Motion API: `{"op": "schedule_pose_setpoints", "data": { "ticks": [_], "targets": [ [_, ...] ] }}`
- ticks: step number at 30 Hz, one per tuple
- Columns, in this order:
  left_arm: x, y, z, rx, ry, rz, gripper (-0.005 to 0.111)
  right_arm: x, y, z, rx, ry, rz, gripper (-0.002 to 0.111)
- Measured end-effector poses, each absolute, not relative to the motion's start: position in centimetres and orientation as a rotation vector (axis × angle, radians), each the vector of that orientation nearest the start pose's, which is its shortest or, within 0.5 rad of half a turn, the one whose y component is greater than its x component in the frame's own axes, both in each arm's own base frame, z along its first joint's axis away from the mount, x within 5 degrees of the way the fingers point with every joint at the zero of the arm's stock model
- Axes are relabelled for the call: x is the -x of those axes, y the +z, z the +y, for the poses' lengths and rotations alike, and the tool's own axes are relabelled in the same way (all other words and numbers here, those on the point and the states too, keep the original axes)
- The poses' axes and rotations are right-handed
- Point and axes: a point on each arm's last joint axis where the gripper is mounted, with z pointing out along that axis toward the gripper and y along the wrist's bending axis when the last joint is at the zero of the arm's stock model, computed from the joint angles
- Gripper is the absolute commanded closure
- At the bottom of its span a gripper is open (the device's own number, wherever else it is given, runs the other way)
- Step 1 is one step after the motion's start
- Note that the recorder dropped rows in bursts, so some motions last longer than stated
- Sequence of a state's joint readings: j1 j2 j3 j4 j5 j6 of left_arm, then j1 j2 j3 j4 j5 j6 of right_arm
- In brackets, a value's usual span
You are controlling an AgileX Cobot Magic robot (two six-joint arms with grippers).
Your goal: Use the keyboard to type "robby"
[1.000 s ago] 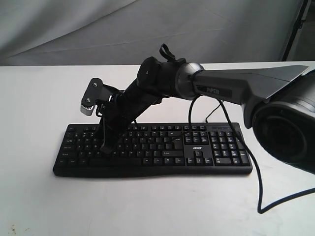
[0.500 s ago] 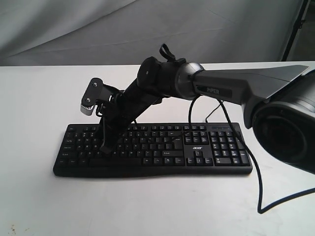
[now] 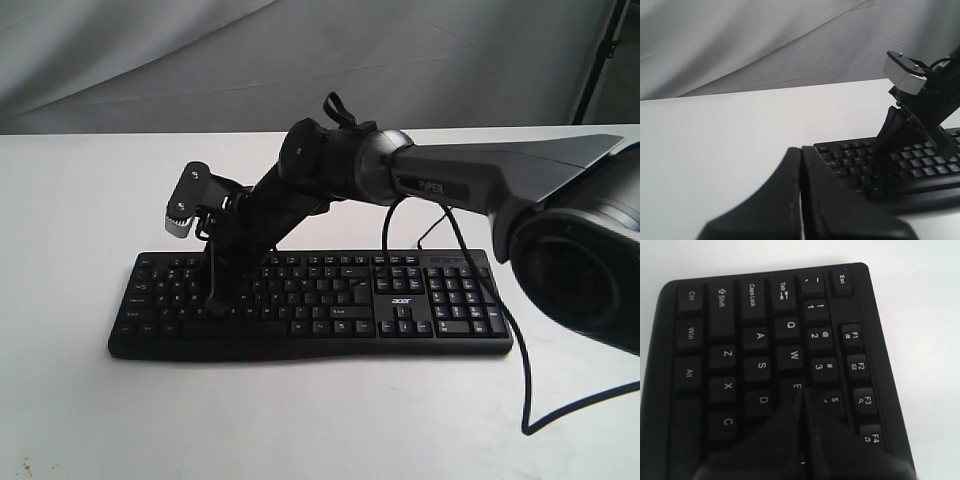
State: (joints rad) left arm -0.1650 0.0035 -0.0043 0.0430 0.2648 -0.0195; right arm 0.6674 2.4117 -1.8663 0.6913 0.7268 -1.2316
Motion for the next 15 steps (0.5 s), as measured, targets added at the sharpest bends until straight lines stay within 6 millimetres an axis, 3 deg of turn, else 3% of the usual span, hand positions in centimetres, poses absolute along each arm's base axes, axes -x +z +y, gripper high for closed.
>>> {"op": "schedule_pose_setpoints", "data": {
  "ticks": [15],
  "targets": [
    [-5.46,19.05,-0.8,-0.155,-0.095,1.741,0.107,-37.78,11.69,34.68,1.722,0.569,1.924,0.108]
  ]
}}
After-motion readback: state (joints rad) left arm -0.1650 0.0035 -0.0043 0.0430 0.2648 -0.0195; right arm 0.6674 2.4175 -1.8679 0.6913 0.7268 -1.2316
